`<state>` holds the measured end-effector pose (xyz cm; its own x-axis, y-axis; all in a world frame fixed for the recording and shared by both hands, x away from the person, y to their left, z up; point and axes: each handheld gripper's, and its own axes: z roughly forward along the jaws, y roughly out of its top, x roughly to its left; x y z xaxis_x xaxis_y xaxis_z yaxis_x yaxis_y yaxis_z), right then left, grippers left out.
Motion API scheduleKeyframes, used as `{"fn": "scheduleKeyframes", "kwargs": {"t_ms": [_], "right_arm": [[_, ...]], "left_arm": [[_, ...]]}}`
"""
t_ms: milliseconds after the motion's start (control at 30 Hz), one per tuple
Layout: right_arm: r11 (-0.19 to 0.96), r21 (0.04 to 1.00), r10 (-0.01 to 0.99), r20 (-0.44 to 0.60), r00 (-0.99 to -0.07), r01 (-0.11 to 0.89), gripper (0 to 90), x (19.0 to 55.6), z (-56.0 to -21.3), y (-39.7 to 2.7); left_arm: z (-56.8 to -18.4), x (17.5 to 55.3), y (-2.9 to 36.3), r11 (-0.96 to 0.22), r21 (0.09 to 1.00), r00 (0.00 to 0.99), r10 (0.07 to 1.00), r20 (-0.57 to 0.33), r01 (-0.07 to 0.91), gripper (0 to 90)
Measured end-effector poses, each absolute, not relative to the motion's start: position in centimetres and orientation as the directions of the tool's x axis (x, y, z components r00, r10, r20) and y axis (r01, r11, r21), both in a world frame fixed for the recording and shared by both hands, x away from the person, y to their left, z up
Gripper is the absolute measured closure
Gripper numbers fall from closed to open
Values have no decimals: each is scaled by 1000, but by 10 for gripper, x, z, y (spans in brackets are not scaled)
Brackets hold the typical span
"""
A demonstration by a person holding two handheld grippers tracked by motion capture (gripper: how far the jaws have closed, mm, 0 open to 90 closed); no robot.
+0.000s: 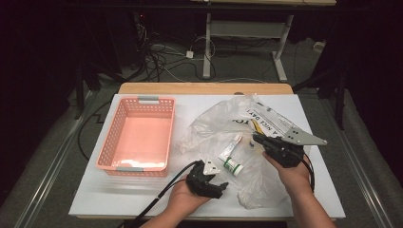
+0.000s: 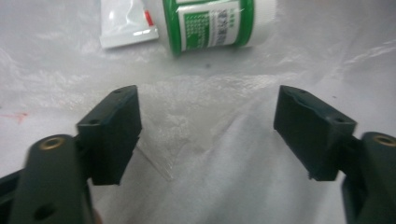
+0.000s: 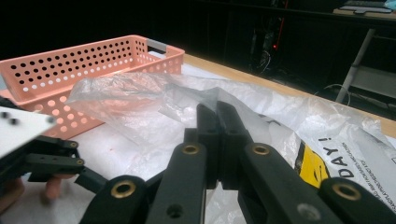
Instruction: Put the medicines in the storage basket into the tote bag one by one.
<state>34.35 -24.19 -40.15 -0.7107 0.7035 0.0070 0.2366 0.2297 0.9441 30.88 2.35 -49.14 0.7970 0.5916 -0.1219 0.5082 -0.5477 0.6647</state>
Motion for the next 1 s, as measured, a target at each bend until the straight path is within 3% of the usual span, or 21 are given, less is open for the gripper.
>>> {"fn": "scheduleKeyframes", "kwargs": {"t_ms": [133, 333, 533, 667, 1000], "right_arm": [[233, 942, 705, 6, -709, 240, 900, 343, -403, -242], [233, 943, 710, 3, -704, 238, 900, 339, -402, -244], [230, 943, 716, 4, -698, 241, 900, 336, -401, -247], [232, 942, 717, 2, -697, 242, 900, 335, -402, -248], [227, 942, 721, 8, -693, 246, 900, 334, -403, -250]], "left_arm": [[-492, 312, 18, -561, 657, 791, 606, -89, 504, 219], [-492, 313, 21, -527, 669, 763, 639, -94, 524, 397], [-492, 313, 23, -491, 684, 732, 674, -94, 540, 662], [-492, 307, 18, -544, 690, 773, 634, -35, 477, 861], [-491, 308, 24, -523, 711, 795, 600, -85, 470, 884]]}}
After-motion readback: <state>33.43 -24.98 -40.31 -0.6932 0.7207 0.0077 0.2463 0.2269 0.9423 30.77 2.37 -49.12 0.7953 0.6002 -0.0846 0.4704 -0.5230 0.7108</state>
